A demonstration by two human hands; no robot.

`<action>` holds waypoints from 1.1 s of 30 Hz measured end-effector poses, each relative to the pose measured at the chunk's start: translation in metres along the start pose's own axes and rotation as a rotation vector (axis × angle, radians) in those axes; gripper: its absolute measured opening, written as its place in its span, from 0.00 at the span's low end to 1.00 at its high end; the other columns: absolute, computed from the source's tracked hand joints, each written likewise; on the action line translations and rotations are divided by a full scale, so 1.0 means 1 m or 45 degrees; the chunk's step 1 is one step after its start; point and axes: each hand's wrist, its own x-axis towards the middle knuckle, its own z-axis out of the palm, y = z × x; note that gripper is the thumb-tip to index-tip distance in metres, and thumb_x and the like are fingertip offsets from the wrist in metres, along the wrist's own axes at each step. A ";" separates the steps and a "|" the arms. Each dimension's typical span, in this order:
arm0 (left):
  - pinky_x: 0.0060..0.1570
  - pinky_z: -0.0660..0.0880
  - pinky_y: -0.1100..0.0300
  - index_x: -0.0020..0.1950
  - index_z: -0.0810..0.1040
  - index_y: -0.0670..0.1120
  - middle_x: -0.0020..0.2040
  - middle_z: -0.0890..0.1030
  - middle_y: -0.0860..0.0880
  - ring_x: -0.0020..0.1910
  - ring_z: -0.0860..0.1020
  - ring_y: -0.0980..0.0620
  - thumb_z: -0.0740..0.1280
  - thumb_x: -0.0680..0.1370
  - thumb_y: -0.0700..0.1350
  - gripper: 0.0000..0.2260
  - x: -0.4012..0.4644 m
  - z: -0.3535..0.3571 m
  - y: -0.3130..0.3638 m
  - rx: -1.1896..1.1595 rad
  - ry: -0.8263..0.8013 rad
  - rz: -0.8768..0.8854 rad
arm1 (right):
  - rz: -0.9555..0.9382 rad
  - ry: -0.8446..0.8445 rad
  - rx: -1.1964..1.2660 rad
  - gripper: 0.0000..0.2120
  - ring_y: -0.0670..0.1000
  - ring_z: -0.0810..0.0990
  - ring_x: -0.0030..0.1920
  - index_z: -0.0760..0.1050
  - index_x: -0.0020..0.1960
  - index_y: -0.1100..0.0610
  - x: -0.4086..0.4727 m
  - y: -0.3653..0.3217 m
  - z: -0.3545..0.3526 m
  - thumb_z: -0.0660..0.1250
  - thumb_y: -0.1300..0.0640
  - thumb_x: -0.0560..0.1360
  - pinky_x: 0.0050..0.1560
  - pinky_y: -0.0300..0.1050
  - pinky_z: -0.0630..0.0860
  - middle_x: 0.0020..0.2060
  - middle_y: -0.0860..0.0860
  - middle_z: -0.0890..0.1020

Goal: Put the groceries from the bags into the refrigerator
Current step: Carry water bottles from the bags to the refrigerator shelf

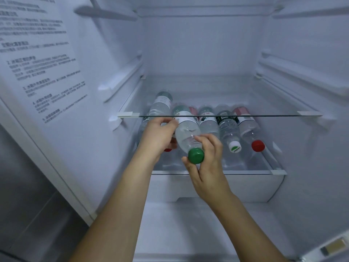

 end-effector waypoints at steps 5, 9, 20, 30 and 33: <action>0.40 0.83 0.41 0.50 0.82 0.50 0.36 0.82 0.45 0.30 0.78 0.44 0.68 0.72 0.49 0.09 -0.002 -0.008 0.002 0.201 0.011 0.098 | 0.105 -0.163 0.002 0.28 0.48 0.66 0.68 0.61 0.74 0.56 0.003 0.001 0.011 0.68 0.57 0.77 0.66 0.27 0.61 0.69 0.50 0.59; 0.42 0.82 0.57 0.48 0.84 0.50 0.40 0.85 0.53 0.33 0.83 0.50 0.65 0.77 0.42 0.09 -0.004 -0.018 0.001 0.406 0.122 0.241 | 0.193 -0.337 0.047 0.34 0.34 0.59 0.69 0.55 0.77 0.47 0.012 0.002 0.012 0.69 0.58 0.78 0.62 0.24 0.64 0.73 0.43 0.55; 0.64 0.57 0.62 0.62 0.79 0.59 0.60 0.80 0.57 0.68 0.69 0.53 0.64 0.79 0.49 0.13 -0.027 -0.024 0.004 1.044 0.148 0.372 | 0.279 -0.460 -0.150 0.34 0.49 0.61 0.74 0.61 0.77 0.53 0.063 0.012 0.007 0.71 0.59 0.75 0.74 0.47 0.59 0.76 0.48 0.63; 0.60 0.49 0.57 0.68 0.73 0.62 0.66 0.75 0.63 0.66 0.62 0.53 0.65 0.79 0.52 0.17 -0.008 -0.012 -0.014 1.253 0.153 0.541 | 0.451 -0.671 -0.170 0.41 0.51 0.52 0.79 0.50 0.79 0.41 0.085 0.041 0.007 0.55 0.70 0.73 0.77 0.53 0.54 0.78 0.39 0.52; 0.65 0.55 0.51 0.66 0.76 0.60 0.62 0.79 0.60 0.65 0.64 0.47 0.66 0.79 0.49 0.15 -0.001 -0.008 -0.019 1.200 0.221 0.601 | 0.452 -0.681 -0.177 0.42 0.45 0.51 0.78 0.49 0.79 0.42 0.091 0.034 0.009 0.55 0.71 0.73 0.78 0.52 0.50 0.79 0.43 0.52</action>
